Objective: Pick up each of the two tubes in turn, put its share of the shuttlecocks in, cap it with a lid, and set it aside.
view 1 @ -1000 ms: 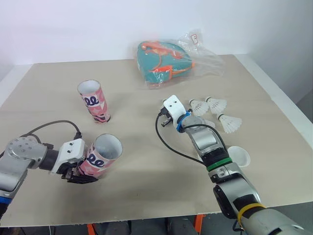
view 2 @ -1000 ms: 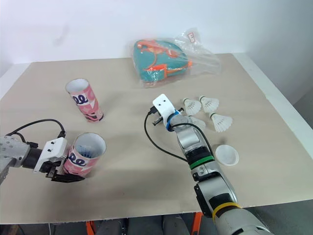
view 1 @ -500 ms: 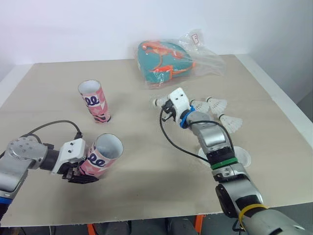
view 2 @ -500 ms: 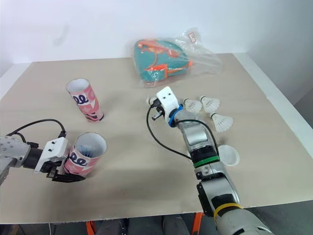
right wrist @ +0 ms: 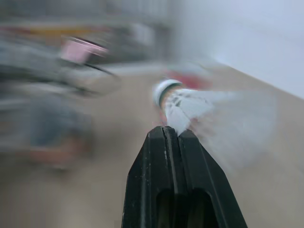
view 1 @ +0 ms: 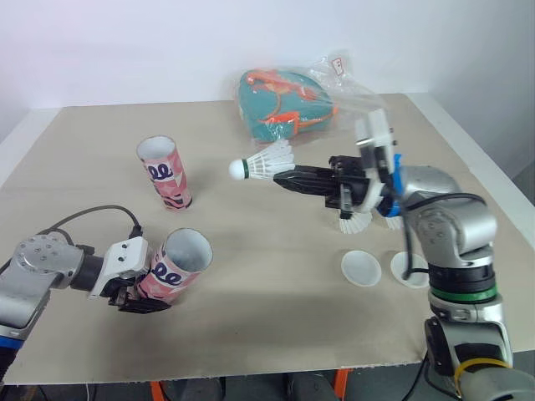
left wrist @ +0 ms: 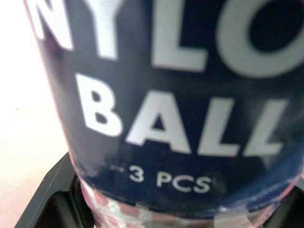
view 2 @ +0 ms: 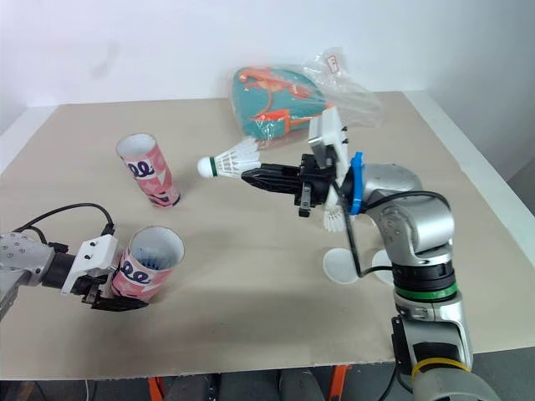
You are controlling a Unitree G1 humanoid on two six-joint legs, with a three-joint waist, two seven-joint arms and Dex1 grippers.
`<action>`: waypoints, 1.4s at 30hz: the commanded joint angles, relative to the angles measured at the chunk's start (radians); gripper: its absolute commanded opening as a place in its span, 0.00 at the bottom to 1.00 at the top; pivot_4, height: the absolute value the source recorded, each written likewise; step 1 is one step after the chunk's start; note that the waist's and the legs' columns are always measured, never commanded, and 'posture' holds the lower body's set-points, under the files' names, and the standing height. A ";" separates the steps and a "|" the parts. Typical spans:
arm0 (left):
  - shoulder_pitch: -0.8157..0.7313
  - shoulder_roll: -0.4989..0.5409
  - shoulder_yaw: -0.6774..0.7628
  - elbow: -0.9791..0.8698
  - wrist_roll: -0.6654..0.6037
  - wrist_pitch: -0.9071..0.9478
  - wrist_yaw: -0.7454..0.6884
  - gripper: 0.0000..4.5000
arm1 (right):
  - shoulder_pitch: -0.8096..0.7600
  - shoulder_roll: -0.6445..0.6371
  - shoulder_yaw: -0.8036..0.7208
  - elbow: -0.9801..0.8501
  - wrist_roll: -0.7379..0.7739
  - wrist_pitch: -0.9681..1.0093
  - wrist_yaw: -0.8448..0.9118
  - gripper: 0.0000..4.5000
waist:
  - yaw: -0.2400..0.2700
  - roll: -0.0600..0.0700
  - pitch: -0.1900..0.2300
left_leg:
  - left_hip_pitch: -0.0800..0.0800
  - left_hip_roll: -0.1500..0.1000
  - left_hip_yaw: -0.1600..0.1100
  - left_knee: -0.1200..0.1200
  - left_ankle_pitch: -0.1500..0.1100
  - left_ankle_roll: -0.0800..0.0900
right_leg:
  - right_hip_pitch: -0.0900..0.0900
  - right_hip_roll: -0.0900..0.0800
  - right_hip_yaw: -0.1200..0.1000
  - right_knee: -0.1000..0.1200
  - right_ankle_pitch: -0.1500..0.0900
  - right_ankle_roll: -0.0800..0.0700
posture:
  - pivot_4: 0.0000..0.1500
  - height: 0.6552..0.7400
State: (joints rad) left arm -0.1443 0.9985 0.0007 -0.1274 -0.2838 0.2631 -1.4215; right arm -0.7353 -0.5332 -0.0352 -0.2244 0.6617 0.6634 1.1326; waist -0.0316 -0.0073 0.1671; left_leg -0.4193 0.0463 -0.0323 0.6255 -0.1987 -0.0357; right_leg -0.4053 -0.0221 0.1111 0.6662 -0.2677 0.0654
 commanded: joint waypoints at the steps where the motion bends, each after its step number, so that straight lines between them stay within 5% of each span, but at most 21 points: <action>1: 0.026 -0.015 -0.049 -0.005 0.002 -0.004 -0.007 0.75 | 0.020 -0.036 0.022 -0.100 0.042 -0.013 0.054 0.01 | 0.000 0.000 0.000 | 0.000 0.000 0.000 0.000 0.000 0.000 | 0.000 0.000 0.000 0.000 0.000 0.000 | 1.00 1.00; 10: 0.014 -0.011 -0.049 0.007 0.002 -0.008 -0.017 0.75 | -0.027 -0.015 0.254 -0.053 -0.154 -0.154 0.076 0.01 | -0.001 0.000 0.000 | 0.000 0.000 0.001 0.002 0.000 0.000 | -0.001 0.000 0.000 0.000 -0.001 0.003 | 1.00 1.00; 25: 0.005 -0.002 -0.045 0.019 0.001 -0.003 -0.023 0.75 | -0.217 0.120 0.432 0.144 -0.296 -0.298 0.204 0.01 | -0.002 0.000 0.000 | -0.001 0.001 0.000 0.002 0.000 0.000 | -0.001 0.001 0.000 0.001 0.000 0.001 | 1.00 1.00; 28: 0.006 -0.002 -0.044 0.013 0.000 0.002 -0.020 0.75 | -0.239 0.131 0.460 0.170 -0.311 -0.313 0.246 0.21 | -0.001 0.000 0.000 | -0.001 0.001 0.000 0.002 0.000 0.000 | -0.001 0.001 0.000 0.001 0.001 0.000 | 1.00 1.00; 35: 0.008 0.003 -0.041 -0.001 -0.008 0.016 -0.016 0.75 | -0.272 0.146 0.399 0.201 -0.234 -0.239 0.297 0.99 | 0.000 0.000 0.000 | -0.001 0.001 0.000 0.002 0.000 0.000 | -0.002 0.001 0.000 0.001 0.001 -0.001 | 1.00 1.00; 42: 0.036 0.000 -0.034 -0.021 -0.019 0.021 -0.004 0.75 | -0.121 0.012 0.170 0.103 -0.123 -0.102 0.174 0.99 | 0.007 -0.003 -0.002 | -0.001 0.001 -0.001 0.003 -0.001 -0.001 | 0.000 0.000 -0.001 0.000 0.000 -0.001 | 1.00 1.00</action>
State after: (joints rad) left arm -0.1362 1.0019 0.0040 -0.1293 -0.2998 0.2710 -1.4178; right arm -0.8930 -0.4957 0.2069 -0.0503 0.5004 0.5248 1.3517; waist -0.0247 -0.0103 0.1655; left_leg -0.4208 0.0469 -0.0328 0.6281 -0.1996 -0.0363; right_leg -0.4057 -0.0219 0.1099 0.6666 -0.2681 0.0648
